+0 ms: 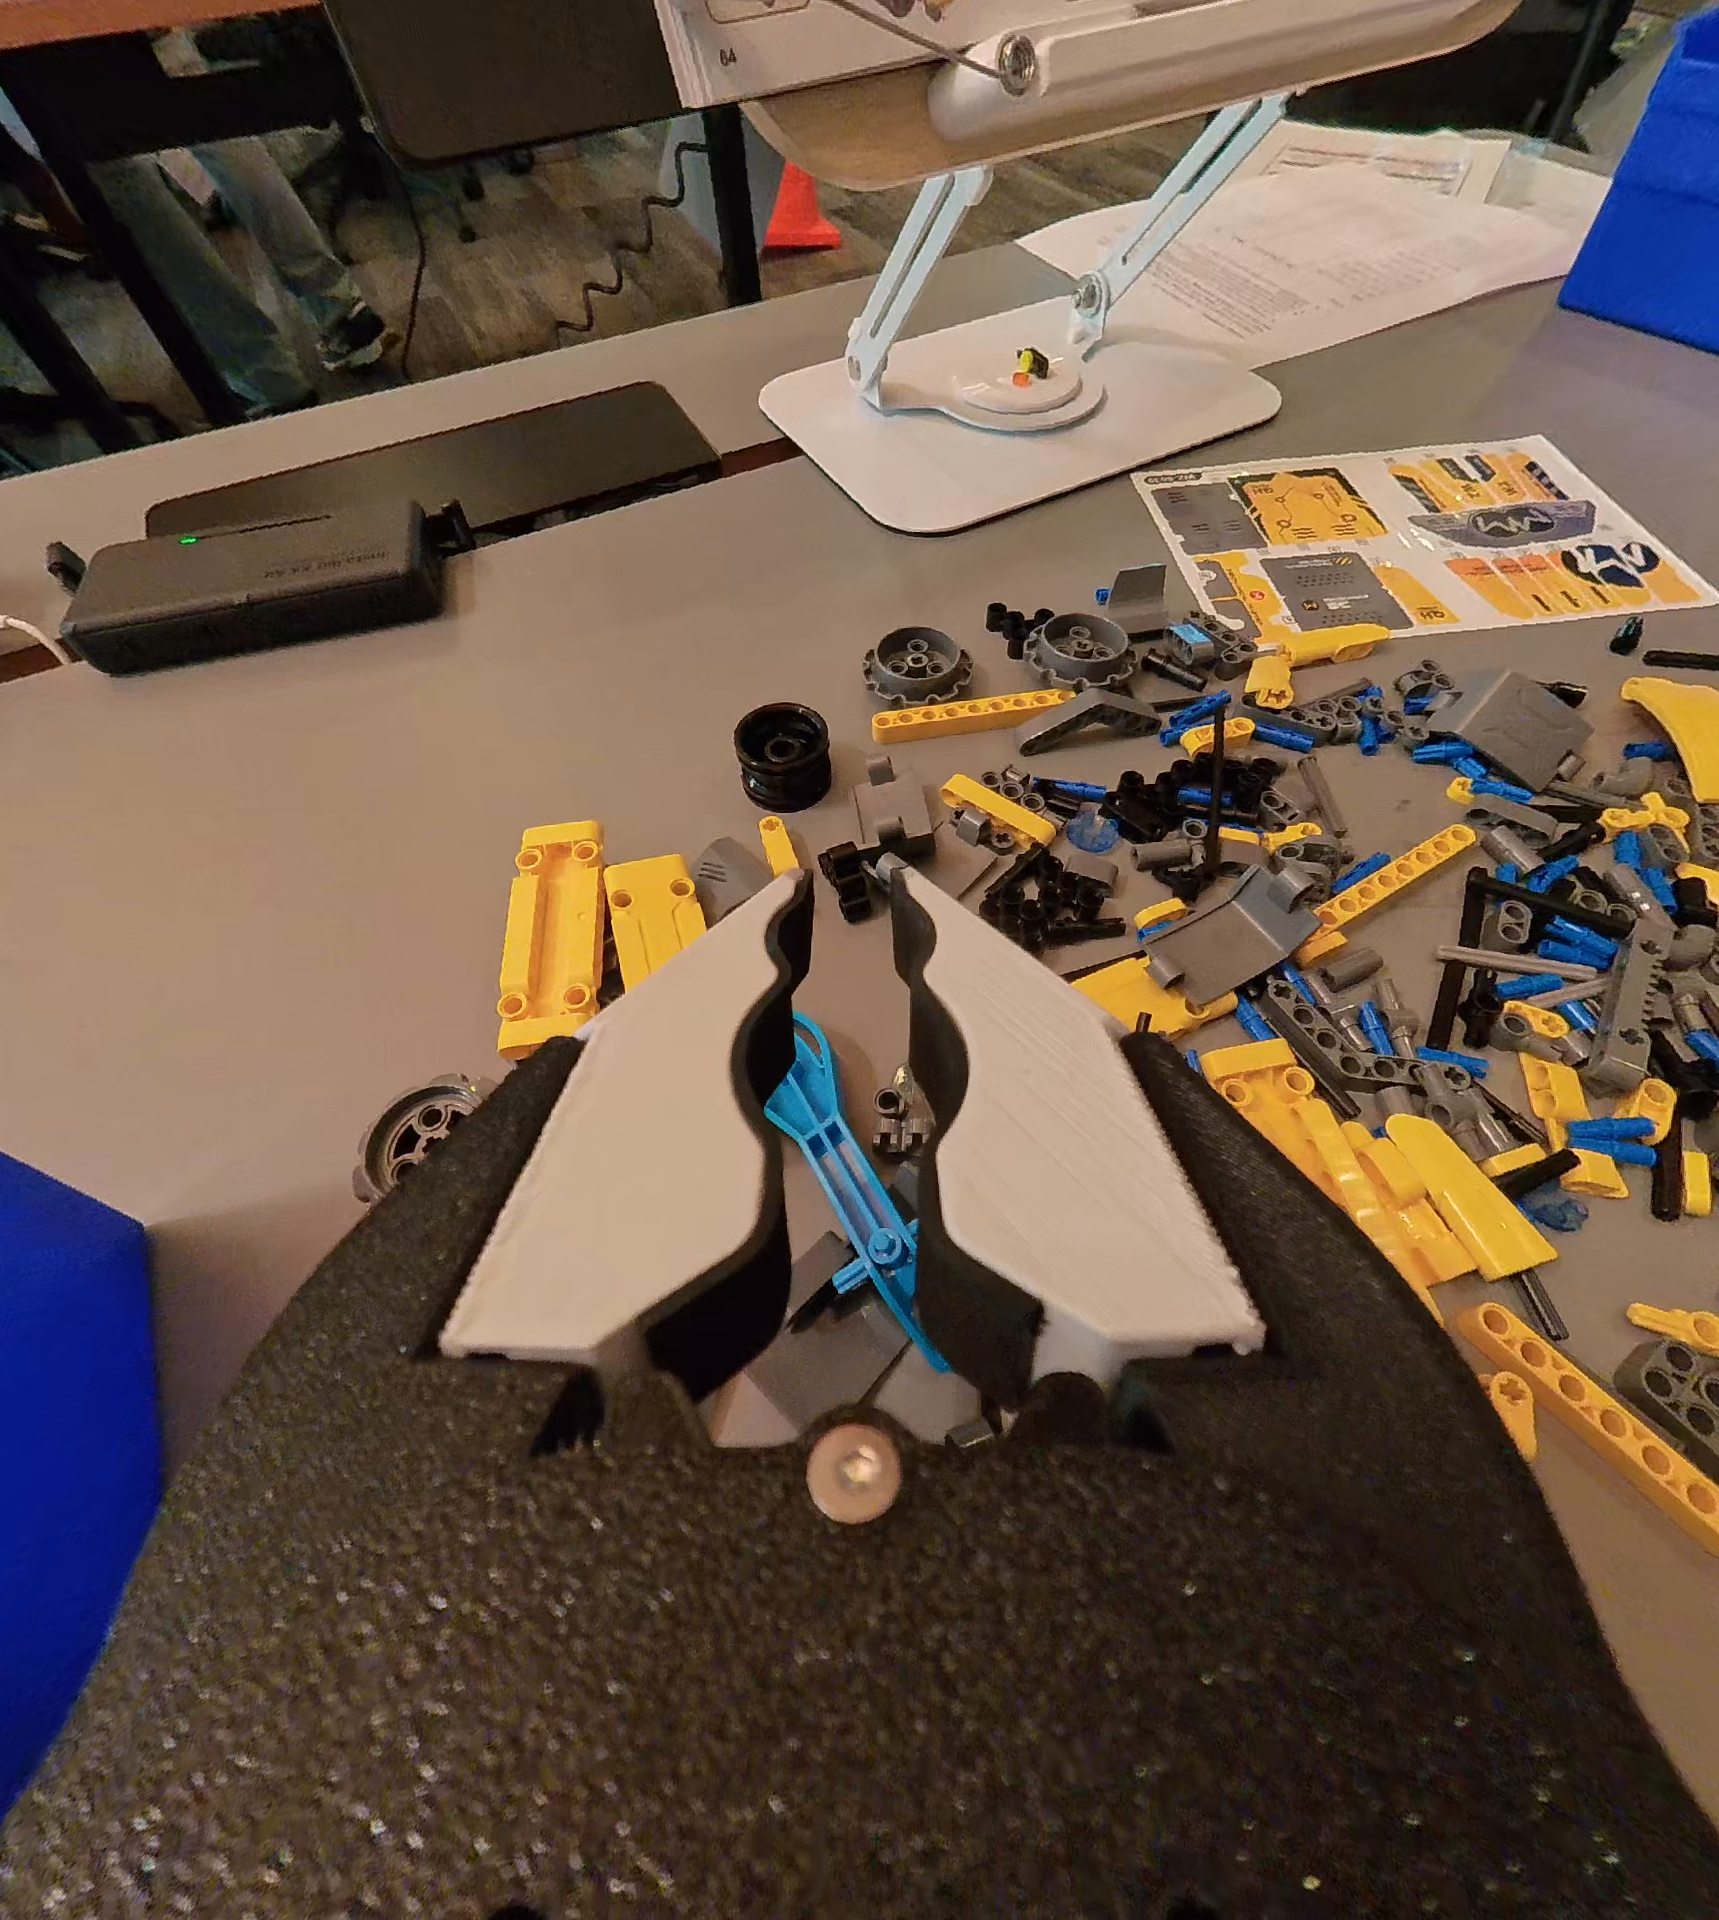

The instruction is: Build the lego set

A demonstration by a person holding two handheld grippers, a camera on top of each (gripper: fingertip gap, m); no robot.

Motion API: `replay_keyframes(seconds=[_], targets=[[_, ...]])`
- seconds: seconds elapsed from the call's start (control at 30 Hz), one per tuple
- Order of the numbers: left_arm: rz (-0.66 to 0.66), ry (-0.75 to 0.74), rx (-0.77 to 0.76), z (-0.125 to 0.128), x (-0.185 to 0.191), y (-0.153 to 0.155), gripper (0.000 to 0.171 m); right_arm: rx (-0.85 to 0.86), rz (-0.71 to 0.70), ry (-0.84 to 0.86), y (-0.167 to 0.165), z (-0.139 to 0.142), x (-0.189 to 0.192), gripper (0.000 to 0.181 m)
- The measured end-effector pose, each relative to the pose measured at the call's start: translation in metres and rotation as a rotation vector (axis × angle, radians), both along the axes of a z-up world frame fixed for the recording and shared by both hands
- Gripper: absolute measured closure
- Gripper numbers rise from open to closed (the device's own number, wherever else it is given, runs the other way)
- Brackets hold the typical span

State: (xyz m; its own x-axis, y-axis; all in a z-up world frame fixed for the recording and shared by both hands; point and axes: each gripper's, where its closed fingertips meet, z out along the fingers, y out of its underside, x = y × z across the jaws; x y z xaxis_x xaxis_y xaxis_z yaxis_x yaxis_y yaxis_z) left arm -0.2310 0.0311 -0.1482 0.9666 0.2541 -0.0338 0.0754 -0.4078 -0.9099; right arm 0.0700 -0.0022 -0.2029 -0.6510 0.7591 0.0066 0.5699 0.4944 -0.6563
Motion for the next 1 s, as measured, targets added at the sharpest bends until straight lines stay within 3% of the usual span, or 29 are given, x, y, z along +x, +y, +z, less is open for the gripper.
replay_keyframes(seconds=[0.3, 0.6, 0.83, 1.0], targets=[[0.001, 0.001, -0.007, -0.001, 0.0, 0.0, 0.158, 0.083, -0.01, -0.013, 0.015, -0.018, -0.011, 0.17], [0.001, 0.004, -0.009, -0.001, 0.0, 0.0, 0.158, 0.092, -0.059, -0.002, 0.047, -0.017, -0.021, 0.173], [0.002, 0.005, -0.014, -0.002, -0.001, 0.0, 0.158, 0.085, -0.045, -0.004, 0.048, -0.019, -0.022, 0.173], [0.004, 0.007, -0.017, -0.003, -0.001, 0.0, 0.158, 0.044, -0.071, 0.024, 0.044, -0.008, -0.018, 0.163]])
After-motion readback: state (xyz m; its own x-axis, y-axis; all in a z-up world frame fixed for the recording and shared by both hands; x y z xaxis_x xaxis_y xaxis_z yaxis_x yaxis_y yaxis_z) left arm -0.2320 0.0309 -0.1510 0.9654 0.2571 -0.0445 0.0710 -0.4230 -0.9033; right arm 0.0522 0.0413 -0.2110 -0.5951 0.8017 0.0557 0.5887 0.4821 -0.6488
